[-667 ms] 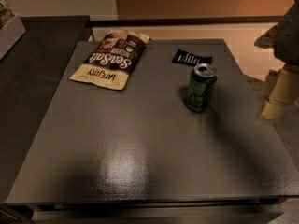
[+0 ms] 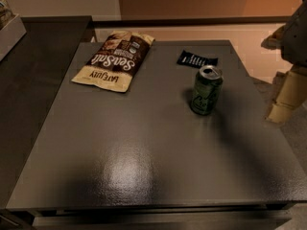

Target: Pick green can

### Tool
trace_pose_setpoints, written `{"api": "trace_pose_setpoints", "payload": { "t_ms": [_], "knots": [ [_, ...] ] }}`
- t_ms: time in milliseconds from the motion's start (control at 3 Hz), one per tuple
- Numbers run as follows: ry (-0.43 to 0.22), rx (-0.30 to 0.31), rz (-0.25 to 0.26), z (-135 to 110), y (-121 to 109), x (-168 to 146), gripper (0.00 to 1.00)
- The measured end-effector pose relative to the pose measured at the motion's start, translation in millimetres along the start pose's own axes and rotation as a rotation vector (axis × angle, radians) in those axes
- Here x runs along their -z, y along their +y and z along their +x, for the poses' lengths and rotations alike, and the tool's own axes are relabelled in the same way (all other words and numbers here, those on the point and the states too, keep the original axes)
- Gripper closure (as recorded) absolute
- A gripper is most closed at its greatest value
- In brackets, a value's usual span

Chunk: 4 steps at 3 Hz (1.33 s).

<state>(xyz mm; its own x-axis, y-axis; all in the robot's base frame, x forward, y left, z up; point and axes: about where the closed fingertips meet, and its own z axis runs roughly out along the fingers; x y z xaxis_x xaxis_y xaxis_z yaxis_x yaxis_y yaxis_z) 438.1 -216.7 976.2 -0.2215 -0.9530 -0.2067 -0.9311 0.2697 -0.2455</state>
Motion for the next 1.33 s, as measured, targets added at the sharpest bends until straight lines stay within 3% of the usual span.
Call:
{"api": "trace_pose_setpoints", "payload": {
  "t_ms": [667, 1333],
  "knots": [
    [-0.127, -0.045, -0.027, -13, -30, -26, 0.0],
    [-0.252, -0.083, -0.019, -38, -59, -63, 0.0]
  ]
}}
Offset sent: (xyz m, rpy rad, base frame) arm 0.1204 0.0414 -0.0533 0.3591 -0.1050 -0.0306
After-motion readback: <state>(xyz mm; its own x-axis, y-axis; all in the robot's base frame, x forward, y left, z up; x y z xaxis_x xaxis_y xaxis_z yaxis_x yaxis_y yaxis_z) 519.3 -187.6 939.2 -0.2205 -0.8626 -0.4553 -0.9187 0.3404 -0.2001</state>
